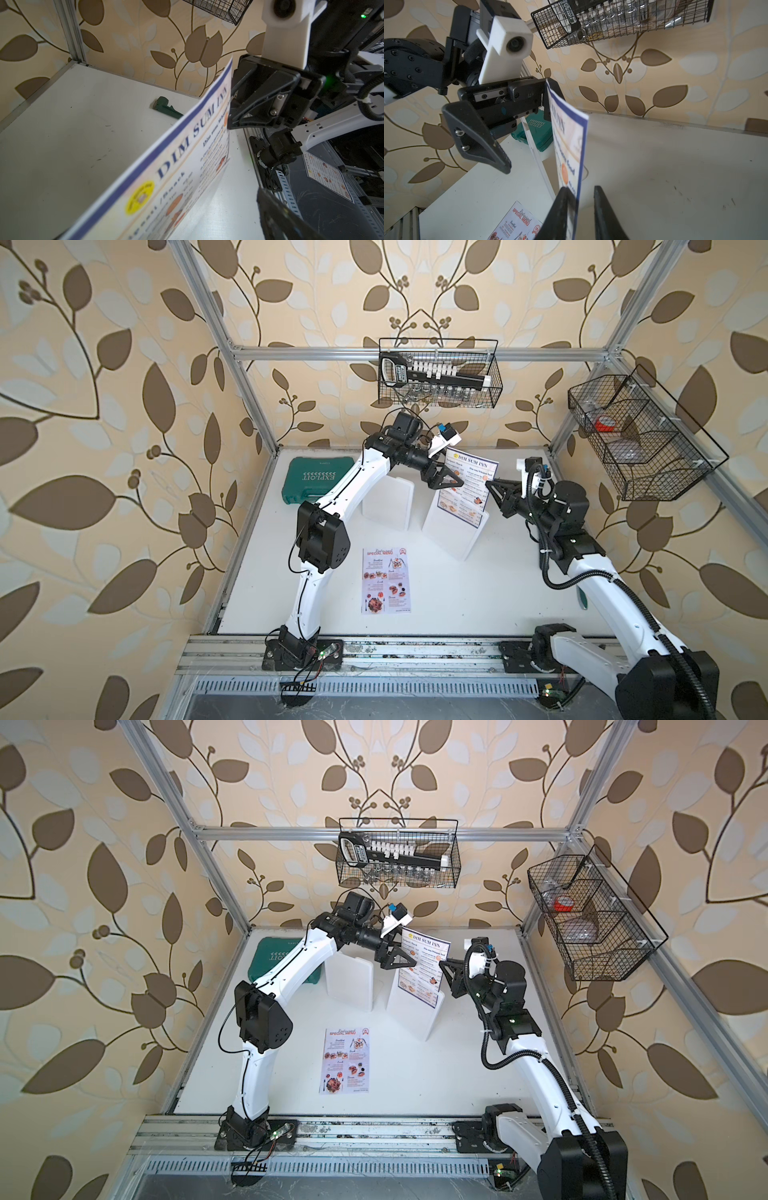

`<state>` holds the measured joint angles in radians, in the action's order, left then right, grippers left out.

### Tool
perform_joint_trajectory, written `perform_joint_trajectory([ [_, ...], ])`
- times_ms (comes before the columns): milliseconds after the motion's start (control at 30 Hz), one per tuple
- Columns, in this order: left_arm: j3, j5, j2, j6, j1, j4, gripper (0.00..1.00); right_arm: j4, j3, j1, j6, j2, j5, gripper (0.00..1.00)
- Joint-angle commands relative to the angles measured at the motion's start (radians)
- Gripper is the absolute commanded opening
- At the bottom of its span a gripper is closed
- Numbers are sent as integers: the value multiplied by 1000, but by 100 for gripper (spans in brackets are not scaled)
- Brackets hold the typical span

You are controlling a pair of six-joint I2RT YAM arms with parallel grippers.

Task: Insert the menus into the narrow rack
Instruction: Insert the menu into the narrow rack.

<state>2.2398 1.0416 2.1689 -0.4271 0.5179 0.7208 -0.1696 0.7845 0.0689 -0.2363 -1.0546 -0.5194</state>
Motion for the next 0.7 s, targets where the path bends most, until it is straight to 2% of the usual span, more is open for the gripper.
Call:
perform_joint_trajectory([
  [0,4,35,-9,2,3,-24,99,-5,40,-6,5,-25,-3,19],
  [333,0,31,-14,-7,3,-18,99,38,48,-6,8,-18,17,2],
  [667,-5,29,-18,-6,4,-20,99,63,-39,-7,-6,53,35,0],
])
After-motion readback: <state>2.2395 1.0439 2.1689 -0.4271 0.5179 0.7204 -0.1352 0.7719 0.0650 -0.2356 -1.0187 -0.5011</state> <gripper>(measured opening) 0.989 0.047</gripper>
